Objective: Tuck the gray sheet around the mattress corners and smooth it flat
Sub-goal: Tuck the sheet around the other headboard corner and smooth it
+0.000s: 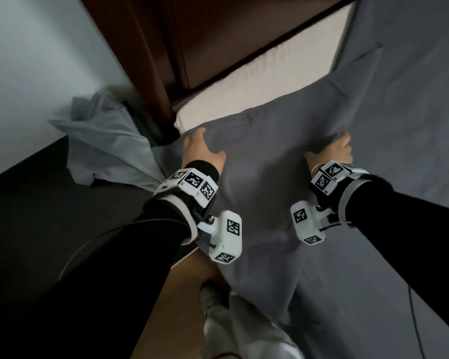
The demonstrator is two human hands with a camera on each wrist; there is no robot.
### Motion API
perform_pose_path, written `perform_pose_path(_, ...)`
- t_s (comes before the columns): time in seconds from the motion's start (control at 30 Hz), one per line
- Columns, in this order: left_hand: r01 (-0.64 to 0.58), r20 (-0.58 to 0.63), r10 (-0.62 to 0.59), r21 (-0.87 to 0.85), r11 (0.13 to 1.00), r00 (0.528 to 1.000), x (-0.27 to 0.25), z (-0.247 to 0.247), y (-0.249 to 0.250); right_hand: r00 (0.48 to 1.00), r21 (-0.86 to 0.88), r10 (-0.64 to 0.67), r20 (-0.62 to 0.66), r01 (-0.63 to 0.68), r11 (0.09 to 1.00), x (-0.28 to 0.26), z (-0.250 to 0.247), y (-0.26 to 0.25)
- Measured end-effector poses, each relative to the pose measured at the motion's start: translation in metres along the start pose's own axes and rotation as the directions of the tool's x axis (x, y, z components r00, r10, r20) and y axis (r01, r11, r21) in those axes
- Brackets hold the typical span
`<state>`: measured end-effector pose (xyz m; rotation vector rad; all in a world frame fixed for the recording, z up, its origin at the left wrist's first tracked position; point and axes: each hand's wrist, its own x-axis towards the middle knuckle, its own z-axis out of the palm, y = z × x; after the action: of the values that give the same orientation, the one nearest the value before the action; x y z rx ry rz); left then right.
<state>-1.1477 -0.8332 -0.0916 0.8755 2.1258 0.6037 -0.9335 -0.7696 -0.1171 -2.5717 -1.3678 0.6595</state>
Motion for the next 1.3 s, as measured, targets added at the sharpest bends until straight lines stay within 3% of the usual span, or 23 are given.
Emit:
perform_pose_path(0.1, -0.074, 0.116, 0.072, 0.016, 0.997, 0.991, 0.017, 0.021, 0.028, 0.998, 0.045, -0.013, 0.058, 0.010, 0.999, 0.021, -0.013, -0.002)
perform_pose_path(0.23, -0.169, 0.169, 0.152, 0.091, 0.981, 0.974, 0.041, 0.052, 0.059, 0.988, -0.024, -0.096, 0.122, 0.100, 0.995, 0.040, -0.021, 0.003)
perform_pose_path(0.37, -0.158, 0.186, 0.121, 0.199, 0.967, 0.975, 0.057, 0.076, 0.075, 0.957, -0.111, -0.203, 0.207, 0.229, 0.967, 0.042, -0.019, 0.009)
perform_pose_path(0.53, -0.102, 0.170, 0.055, 0.276, 0.956, 0.984, 0.068, 0.080, 0.079, 0.962, -0.118, -0.156, 0.225, 0.186, 0.975, 0.049, -0.019, 0.004)
perform_pose_path(0.63, -0.108, 0.124, 0.080, 0.241, 0.964, 0.989, 0.067, 0.068, 0.076, 0.965, -0.083, -0.147, 0.216, 0.168, 0.982, 0.043, -0.021, -0.006)
perform_pose_path(0.73, -0.092, -0.001, 0.093, 0.137, 0.986, 0.996, 0.063, 0.039, 0.070, 0.952, 0.000, -0.202, 0.229, 0.208, 0.978, 0.024, -0.023, -0.028)
perform_pose_path(0.9, -0.066, -0.156, 0.066, 0.000, 0.998, 0.986, 0.064, -0.033, 0.046, 0.891, 0.151, -0.387, 0.236, 0.360, 0.921, -0.024, -0.014, -0.087)
perform_pose_path(1.07, -0.043, -0.196, 0.025, -0.088, 0.995, 0.980, 0.068, -0.089, 0.020, 0.824, 0.240, -0.511, 0.244, 0.459, 0.855, -0.067, -0.001, -0.145)
perform_pose_path(1.2, -0.014, -0.221, -0.053, -0.287, 0.958, 0.974, 0.071, -0.093, 0.013, 0.779, 0.197, -0.562, 0.280, 0.526, 0.827, -0.083, 0.014, -0.144)
perform_pose_path(1.3, -0.031, -0.249, -0.042, -0.280, 0.959, 0.968, 0.076, -0.088, 0.004, 0.770, 0.153, -0.557, 0.311, 0.538, 0.829, -0.081, 0.019, -0.123)
